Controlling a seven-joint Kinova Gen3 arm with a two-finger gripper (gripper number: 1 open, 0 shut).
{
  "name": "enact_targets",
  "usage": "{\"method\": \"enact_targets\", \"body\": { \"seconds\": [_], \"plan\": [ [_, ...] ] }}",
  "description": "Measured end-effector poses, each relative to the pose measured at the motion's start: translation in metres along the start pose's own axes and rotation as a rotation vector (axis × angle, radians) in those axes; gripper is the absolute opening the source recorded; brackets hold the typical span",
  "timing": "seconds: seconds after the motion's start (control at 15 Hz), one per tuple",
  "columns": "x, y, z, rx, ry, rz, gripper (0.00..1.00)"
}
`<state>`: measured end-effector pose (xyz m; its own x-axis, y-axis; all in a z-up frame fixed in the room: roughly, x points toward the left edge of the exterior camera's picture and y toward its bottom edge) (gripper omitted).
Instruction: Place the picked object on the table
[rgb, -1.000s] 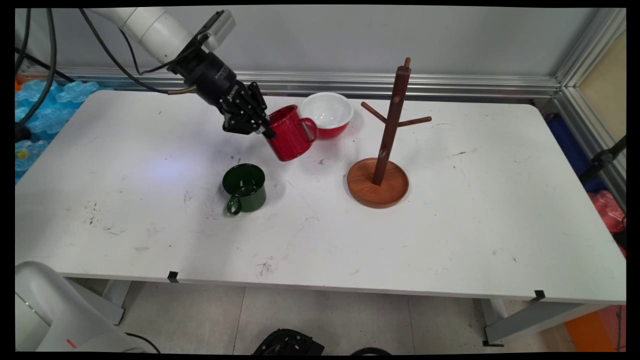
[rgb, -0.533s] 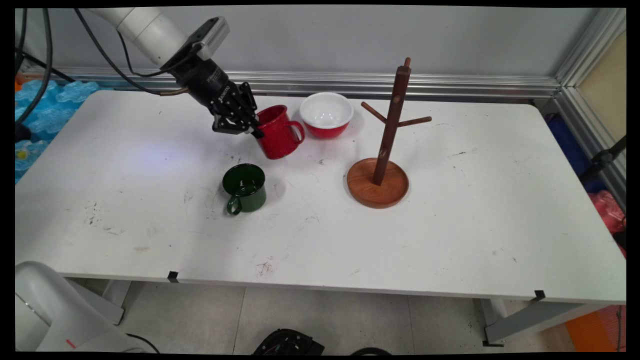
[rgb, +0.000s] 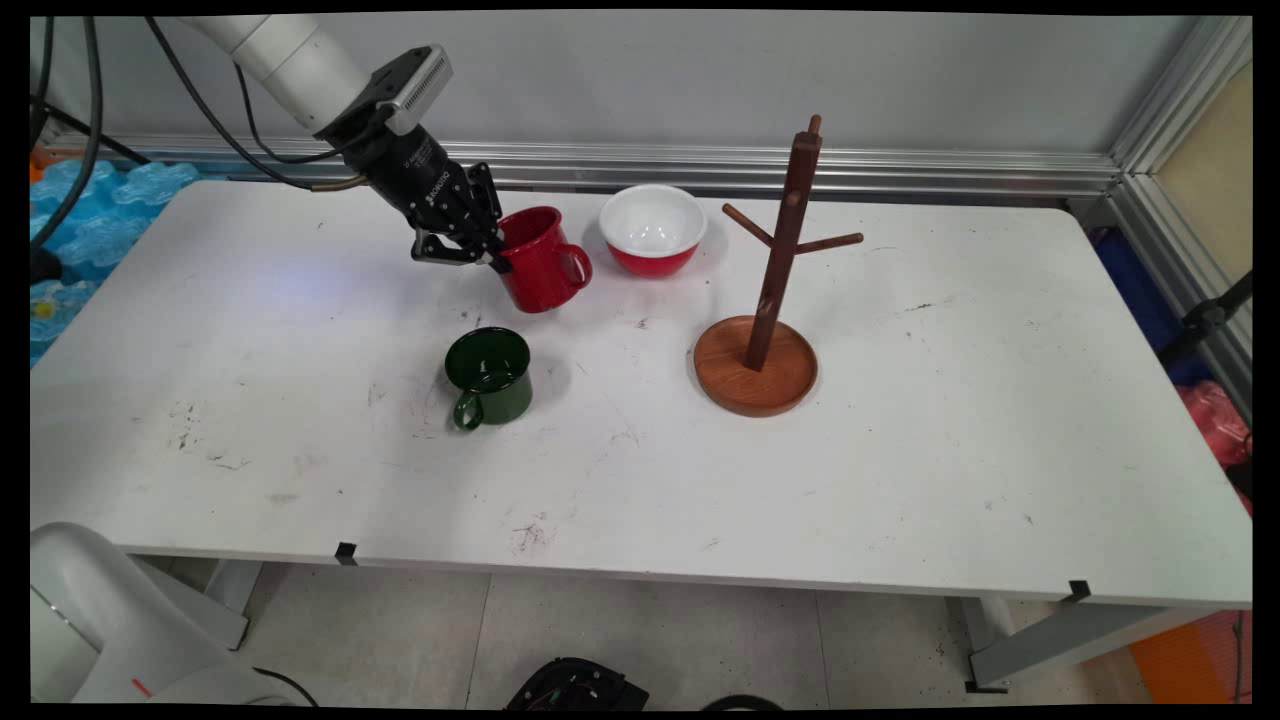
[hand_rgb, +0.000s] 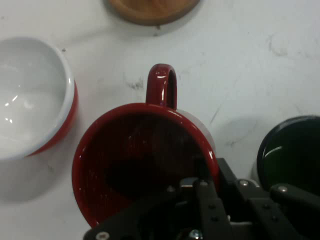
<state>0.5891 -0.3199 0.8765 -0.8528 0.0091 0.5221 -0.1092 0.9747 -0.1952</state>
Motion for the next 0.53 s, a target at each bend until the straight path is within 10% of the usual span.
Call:
{"method": "enact_targets", "body": {
  "seconds": [0.53],
  "plan": [
    [-0.0093,-0.0023,0.0043,0.002,-0.055,0.073,0.0]
  ]
}}
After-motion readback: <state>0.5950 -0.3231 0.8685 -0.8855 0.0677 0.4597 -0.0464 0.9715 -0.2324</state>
